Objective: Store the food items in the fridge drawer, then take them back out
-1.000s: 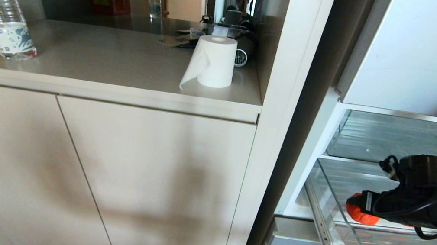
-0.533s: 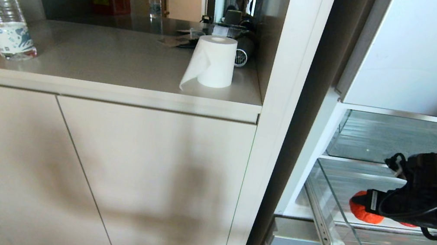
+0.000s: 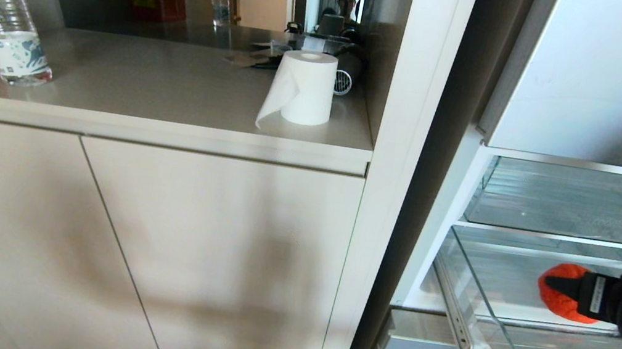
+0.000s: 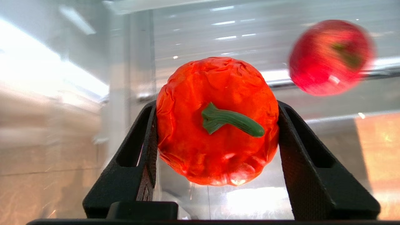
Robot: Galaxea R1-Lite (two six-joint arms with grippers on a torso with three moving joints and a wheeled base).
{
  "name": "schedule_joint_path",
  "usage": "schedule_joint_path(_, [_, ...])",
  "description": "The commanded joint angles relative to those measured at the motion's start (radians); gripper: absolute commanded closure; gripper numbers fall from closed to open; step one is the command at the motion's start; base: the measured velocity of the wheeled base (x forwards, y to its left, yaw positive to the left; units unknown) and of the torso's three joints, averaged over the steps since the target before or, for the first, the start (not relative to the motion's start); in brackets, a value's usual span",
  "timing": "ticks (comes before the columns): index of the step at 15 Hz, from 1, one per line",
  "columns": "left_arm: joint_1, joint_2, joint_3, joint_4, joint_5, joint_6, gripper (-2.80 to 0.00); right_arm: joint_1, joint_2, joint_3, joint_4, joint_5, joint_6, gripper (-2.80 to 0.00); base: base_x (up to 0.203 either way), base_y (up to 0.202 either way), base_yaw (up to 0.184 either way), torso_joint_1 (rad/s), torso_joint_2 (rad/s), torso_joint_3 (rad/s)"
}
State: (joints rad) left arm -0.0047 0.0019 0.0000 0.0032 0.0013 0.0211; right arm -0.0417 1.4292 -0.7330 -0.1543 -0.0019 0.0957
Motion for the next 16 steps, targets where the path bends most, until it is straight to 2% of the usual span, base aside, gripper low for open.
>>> schedule_joint_path(1, [0.000,0.001,0.000,0.000,0.000,0.000,0.00,0.001,-0.223,0.031,0.053,0.001,0.000,0.00,0.000,0.000,0.000,0.000,0.00,0.000])
schedule_joint_path(7, [0.000,0.001,0.000,0.000,0.000,-0.001,0.00,0.002,-0.638,0.047,0.314,-0.001,-0.017,0.00,0.000,0.000,0.000,0.000,0.00,0.000])
schedule_joint_path(11, [0.000,0.001,0.000,0.000,0.000,-0.001,0.00,0.000,-0.807,0.061,0.393,-0.003,-0.030,0.00,0.000,0.000,0.000,0.000,0.00,0.000])
schedule_joint_path(16, [0.000,0.001,0.000,0.000,0.000,-0.001,0.00,-0.001,-0.975,0.035,0.557,-0.004,-0.032,0.00,0.000,0.000,0.000,0.000,0.00,0.000])
